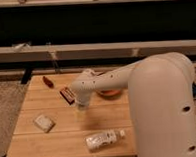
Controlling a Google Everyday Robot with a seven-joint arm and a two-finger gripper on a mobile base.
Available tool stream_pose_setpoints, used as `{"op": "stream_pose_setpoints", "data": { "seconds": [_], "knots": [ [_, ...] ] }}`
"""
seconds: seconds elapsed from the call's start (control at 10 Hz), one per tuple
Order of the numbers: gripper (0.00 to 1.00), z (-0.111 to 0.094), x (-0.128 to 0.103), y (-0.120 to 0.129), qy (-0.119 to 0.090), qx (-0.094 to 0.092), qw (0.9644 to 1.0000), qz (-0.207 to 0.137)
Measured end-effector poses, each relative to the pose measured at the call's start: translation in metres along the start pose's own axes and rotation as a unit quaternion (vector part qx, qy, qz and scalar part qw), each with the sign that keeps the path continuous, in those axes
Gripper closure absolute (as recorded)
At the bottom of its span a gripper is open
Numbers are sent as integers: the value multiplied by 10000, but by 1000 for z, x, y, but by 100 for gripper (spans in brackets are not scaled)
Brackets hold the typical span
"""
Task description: Place the eraser on the white sponge
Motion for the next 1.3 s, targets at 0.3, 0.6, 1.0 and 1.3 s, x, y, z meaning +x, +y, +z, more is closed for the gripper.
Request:
{"op": "stream_pose_setpoints", "data": {
  "seconds": [0.3, 0.6, 1.0, 1.3],
  "knots": [
    [20, 0, -2, -6, 48, 20, 10000, -81],
    [20, 16, -26, -44, 220, -84, 9992, -308],
    [20, 44, -44, -106, 427, -266, 9973, -534],
    [20, 52, -50, -118, 448, -363, 9967, -564]
  ]
}}
